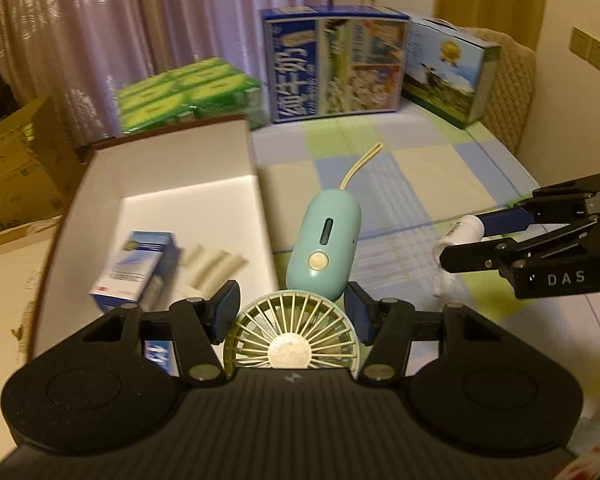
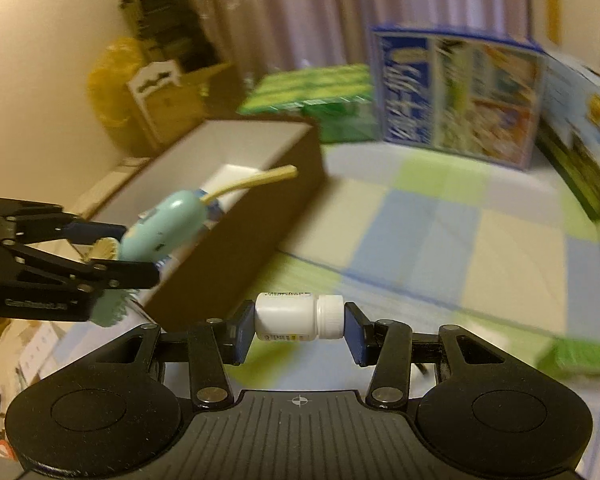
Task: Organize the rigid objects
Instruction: 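Lift and carry the fan and pill bottle over the brown box with both tools, then open the left tool to drop the fan while the right tool releases the bottle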
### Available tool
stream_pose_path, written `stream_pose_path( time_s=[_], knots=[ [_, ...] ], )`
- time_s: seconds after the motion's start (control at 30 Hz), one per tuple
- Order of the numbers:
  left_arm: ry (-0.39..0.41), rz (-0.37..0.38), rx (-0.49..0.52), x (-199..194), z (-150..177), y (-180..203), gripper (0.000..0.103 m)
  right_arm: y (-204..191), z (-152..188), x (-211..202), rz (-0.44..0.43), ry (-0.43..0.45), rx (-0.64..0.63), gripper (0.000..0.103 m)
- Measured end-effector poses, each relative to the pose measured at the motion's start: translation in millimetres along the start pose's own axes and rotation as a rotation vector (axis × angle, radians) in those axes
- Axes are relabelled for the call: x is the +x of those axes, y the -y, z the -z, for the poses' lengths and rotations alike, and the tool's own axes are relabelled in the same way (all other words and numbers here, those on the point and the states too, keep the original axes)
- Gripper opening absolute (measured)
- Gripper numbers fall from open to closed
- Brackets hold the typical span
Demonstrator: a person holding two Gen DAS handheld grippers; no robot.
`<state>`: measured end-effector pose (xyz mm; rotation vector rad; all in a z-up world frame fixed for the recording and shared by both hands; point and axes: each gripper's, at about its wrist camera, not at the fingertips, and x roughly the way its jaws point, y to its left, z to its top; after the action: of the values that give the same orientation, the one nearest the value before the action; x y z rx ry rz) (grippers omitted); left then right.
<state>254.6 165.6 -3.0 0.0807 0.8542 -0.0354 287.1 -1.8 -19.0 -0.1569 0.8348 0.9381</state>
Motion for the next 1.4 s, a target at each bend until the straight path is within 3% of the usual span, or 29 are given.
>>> stream_pose_path(
  time_s=[0.33, 0.6, 1.03, 1.4],
  knots=[
    [-0.005, -0.066, -0.058, 7.8, -6.1, -74.9, 0.053, -59.5, -52.9, 57.5, -0.078, 0.023, -0.101, 0.044],
    [-0.05, -0.095, -0.077, 36.6, -12.0, -124.3, 0.053, -80.2, -77.0, 109.1, -0.068, -0.011, -0.119, 0.044],
    [-0.121, -0.108, -0.048, 118.3, -53.1, -183.8, 0.053, -70.7, -119.6, 195.1, 0.035, -0.072, -0.086, 0.044],
    [-0.193, -0.111, -0.019, 185.3, -73.7, -208.4, 0.053, -56.1, -140.8, 238.0, 0.115, -0.113, -0.08, 0.044]
  ],
)
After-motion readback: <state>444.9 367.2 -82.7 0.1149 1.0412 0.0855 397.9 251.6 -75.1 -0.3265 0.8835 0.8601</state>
